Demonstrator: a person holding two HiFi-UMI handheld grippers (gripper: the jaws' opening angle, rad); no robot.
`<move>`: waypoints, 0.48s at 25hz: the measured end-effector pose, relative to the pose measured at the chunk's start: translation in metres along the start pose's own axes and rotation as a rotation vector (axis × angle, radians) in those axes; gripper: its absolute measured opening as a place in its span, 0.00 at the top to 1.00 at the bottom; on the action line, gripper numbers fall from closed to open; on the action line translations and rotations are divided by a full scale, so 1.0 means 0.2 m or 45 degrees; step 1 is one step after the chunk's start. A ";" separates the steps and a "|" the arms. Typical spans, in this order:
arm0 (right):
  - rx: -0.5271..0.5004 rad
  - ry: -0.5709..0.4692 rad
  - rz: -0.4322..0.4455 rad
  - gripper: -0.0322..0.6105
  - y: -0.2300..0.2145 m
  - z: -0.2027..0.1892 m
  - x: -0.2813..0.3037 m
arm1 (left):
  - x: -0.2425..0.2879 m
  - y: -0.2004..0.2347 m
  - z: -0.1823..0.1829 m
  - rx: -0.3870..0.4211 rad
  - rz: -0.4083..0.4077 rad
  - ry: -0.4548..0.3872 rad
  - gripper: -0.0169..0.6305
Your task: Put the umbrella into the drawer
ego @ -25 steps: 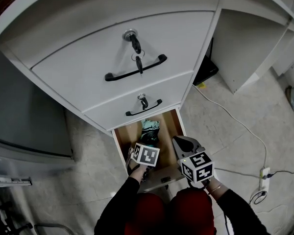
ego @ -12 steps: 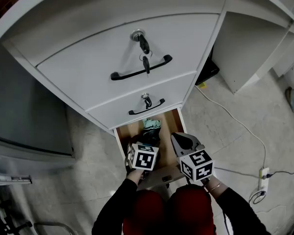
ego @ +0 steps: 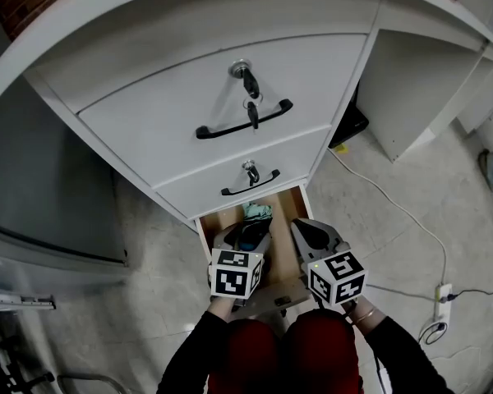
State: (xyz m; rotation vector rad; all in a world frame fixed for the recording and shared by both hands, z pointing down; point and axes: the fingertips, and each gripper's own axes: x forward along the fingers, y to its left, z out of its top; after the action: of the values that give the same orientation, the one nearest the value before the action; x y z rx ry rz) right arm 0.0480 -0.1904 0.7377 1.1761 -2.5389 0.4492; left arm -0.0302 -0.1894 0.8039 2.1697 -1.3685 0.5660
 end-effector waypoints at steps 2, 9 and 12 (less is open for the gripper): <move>0.006 -0.005 -0.008 0.95 -0.01 0.01 -0.02 | -0.05 -0.01 0.05 -0.008 -0.006 -0.040 0.56; 0.016 -0.084 -0.031 0.95 -0.03 0.12 -0.12 | -0.27 0.04 0.19 -0.005 0.065 -0.189 0.79; 0.020 -0.128 -0.045 0.95 -0.05 0.18 -0.18 | -0.38 0.07 0.22 -0.004 0.114 -0.256 0.88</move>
State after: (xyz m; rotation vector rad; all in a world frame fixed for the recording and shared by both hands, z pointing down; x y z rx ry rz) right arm 0.0722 -0.1865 0.6923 1.2771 -2.5989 0.4119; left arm -0.0708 -0.1695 0.7275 2.2200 -1.5771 0.3852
